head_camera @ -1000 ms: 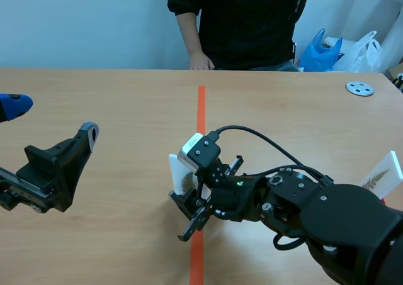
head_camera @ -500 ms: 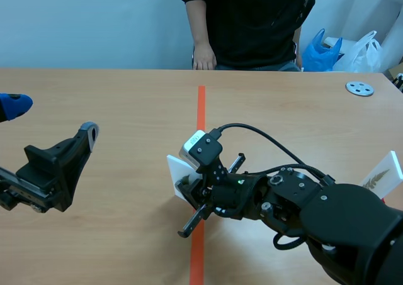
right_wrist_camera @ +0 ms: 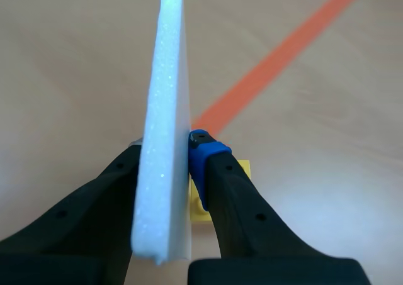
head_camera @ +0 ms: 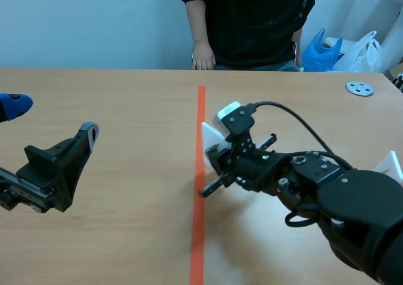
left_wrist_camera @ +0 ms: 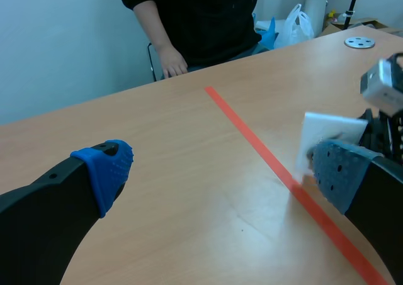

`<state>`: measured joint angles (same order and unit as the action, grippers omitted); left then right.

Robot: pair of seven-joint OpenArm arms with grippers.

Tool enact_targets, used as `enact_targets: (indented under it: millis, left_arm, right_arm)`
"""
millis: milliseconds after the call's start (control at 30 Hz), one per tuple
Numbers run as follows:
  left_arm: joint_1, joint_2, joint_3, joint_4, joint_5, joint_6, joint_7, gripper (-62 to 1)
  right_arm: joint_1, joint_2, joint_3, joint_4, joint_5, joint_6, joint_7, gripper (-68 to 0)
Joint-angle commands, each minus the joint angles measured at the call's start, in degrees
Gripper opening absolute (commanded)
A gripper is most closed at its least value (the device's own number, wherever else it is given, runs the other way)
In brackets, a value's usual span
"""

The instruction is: Sort the leaf by its shape. The table is split by an orange tape line. A compound leaf with several leaflets goes to the left side, a simple leaf with one blade goes to the right side. Return to the home posture when a red brick is placed on the table.

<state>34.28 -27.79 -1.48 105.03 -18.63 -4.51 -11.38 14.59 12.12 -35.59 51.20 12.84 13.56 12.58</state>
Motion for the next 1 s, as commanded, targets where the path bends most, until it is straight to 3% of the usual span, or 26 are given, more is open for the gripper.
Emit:
enact_targets:
  millis: [0,167,400,767,967]
  left_arm:
    - [0.0,0.3,0.0,0.8,-0.2,0.1,-1.0,0.4]
    - [0.0,0.3,0.0,0.8,-0.2,0.1,-1.0,0.4]
    - [0.0,0.3,0.0,0.8,-0.2,0.1,-1.0,0.4]
    - [0.0,0.3,0.0,0.8,-0.2,0.0,-1.0,0.4]
    - [0.0,0.3,0.0,0.8,-0.2,0.0,-1.0,0.4]
  right_arm:
    - [0.6,0.9,3.0,1.0,0.4,-1.0,0.3,-65.8]
    - [-1.5,2.4,12.3,1.0,0.5,-4.6,0.0,-65.8]
    - [-4.9,5.3,21.5,1.0,0.9,-5.0,-0.2,-65.8]
    - [-10.7,6.8,30.3,1.0,2.9,-5.4,0.5,-65.8]
    - [-11.3,6.8,31.5,1.0,3.0,-5.4,0.9,-62.4]
